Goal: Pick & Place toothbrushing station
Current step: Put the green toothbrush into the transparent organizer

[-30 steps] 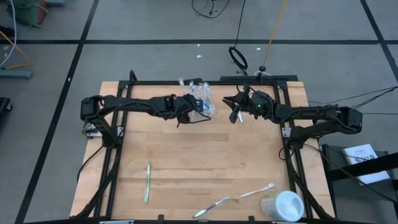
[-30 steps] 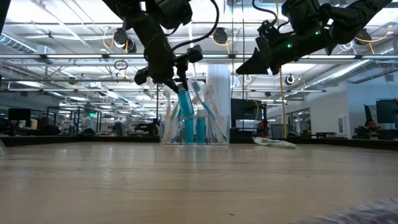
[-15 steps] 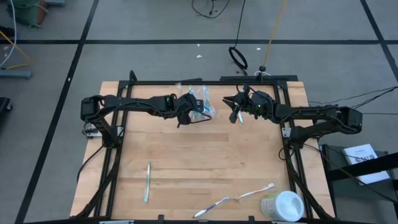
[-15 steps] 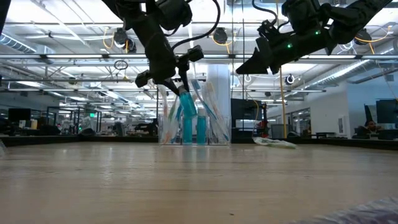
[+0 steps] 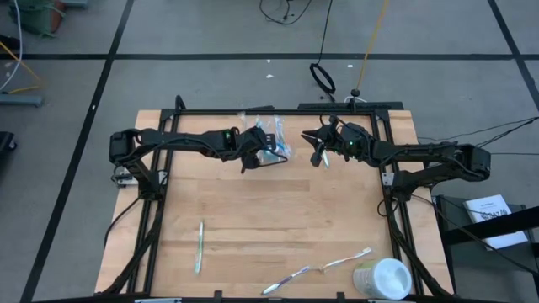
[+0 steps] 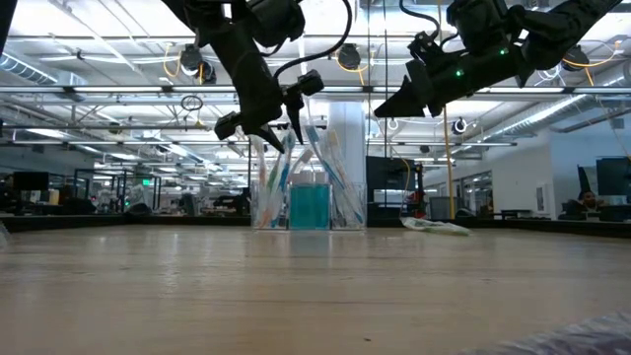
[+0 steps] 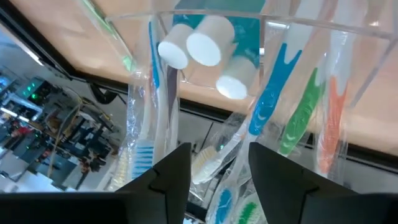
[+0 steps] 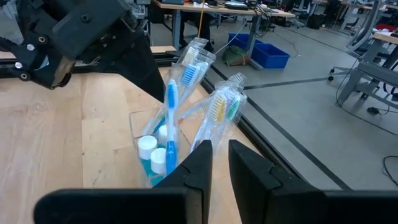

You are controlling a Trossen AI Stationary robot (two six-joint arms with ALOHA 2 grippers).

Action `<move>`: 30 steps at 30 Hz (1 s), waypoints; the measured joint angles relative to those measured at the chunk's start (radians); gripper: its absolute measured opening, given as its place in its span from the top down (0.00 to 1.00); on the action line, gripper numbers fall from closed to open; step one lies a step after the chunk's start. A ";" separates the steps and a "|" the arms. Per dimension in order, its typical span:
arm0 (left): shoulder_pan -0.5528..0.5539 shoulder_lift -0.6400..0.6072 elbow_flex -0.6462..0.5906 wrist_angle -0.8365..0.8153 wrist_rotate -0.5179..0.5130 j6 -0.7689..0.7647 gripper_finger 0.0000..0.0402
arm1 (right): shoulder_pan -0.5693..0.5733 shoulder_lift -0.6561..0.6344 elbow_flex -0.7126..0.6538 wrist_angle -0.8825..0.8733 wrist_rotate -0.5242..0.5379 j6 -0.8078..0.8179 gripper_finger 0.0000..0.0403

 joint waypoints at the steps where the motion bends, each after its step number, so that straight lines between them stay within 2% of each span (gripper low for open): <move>1: 0.000 0.000 0.000 0.000 0.000 -0.014 0.58 | 0.000 0.000 0.000 0.000 0.000 0.000 0.89; 6: -0.003 0.000 0.000 0.000 0.000 -0.130 0.58 | 0.000 0.000 0.000 0.000 0.000 0.000 0.89; 12: -0.058 -0.002 0.027 -0.002 -0.001 -0.499 0.58 | 0.000 0.000 0.000 0.000 0.000 0.000 0.89; 17: -0.107 -0.063 0.057 -0.008 0.022 -0.749 0.58 | 0.000 0.000 0.000 0.000 0.000 0.002 0.89; 23: -0.150 -0.191 0.073 -0.099 0.046 -1.249 0.58 | 0.001 0.000 0.000 -0.018 0.000 0.002 0.89; 30: -0.188 -0.295 0.075 -0.385 0.149 -2.034 0.58 | 0.001 0.000 0.000 -0.032 0.000 0.066 0.89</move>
